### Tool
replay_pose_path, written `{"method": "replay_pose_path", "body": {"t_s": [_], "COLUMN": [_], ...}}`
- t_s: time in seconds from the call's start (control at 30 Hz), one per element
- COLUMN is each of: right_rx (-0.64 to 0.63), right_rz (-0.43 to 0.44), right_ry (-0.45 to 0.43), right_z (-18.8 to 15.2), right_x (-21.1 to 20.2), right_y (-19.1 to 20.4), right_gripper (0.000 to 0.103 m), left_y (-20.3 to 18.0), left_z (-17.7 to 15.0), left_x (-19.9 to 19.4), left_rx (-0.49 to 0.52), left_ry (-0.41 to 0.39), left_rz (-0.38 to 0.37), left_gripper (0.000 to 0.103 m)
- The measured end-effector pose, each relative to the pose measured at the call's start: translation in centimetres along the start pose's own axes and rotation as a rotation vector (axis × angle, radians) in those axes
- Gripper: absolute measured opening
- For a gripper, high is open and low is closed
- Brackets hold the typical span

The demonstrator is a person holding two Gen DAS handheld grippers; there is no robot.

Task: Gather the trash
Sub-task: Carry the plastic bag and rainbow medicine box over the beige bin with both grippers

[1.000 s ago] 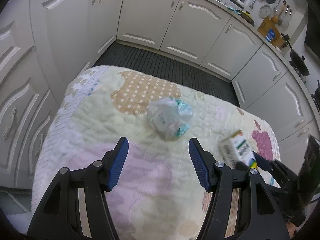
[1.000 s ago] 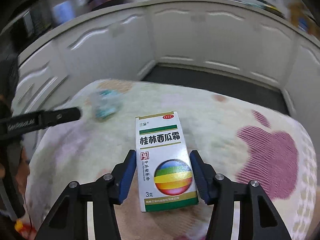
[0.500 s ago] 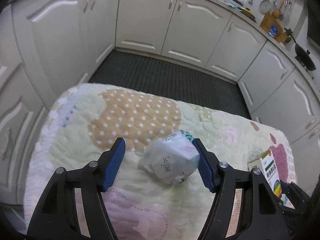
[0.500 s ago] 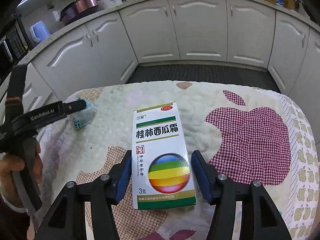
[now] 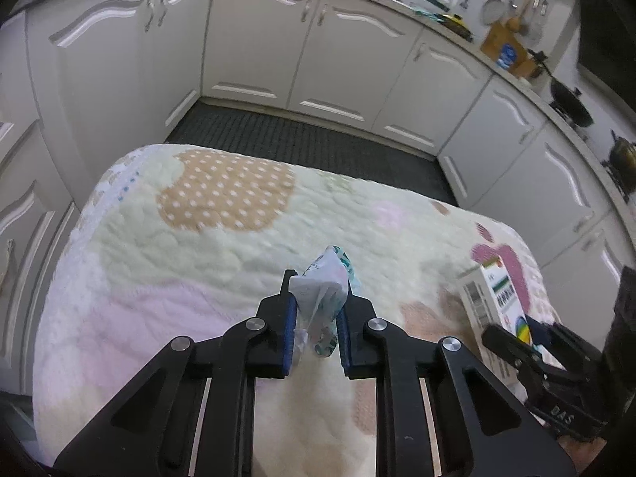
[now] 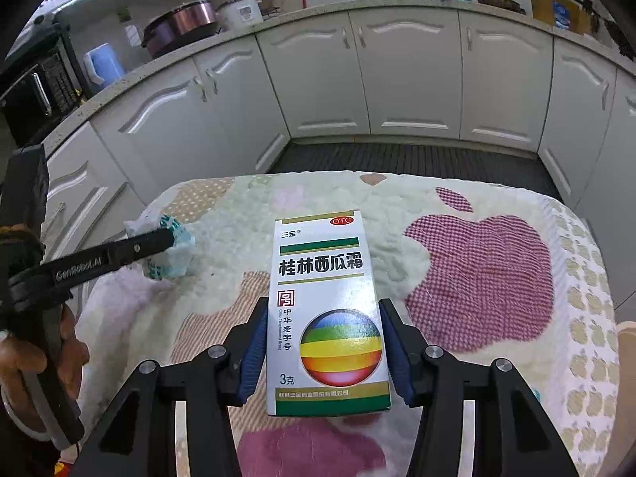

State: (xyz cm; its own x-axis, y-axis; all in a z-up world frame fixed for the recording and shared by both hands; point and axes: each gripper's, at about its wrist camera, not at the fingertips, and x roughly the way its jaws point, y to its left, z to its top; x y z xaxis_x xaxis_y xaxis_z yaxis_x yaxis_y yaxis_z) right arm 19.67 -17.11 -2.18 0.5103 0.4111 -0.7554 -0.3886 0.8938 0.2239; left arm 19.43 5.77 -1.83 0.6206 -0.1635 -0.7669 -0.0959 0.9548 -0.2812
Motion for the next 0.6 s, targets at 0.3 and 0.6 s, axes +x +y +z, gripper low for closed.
{"method": "replay_pose_path", "body": {"t_s": [0.3, 0.6], "right_rx": [0.019, 0.086], "right_rz": [-0.038, -0.093], "right_ry": [-0.032, -0.071], "right_z": [-2.5, -4.6], "right_x": [-4.0, -8.0], "right_y": [-1.5, -4.8], "right_gripper": [0.051, 0.051], "left_y": [-5.7, -11.5], "left_z": [-2.7, -5.4], "left_x": [-2.3, -3.4], "left_rx": [0.094, 0.185], "left_ry": [-0.017, -0.026], "left_rz": [-0.022, -0.044], "left_gripper": [0.015, 0.015]}}
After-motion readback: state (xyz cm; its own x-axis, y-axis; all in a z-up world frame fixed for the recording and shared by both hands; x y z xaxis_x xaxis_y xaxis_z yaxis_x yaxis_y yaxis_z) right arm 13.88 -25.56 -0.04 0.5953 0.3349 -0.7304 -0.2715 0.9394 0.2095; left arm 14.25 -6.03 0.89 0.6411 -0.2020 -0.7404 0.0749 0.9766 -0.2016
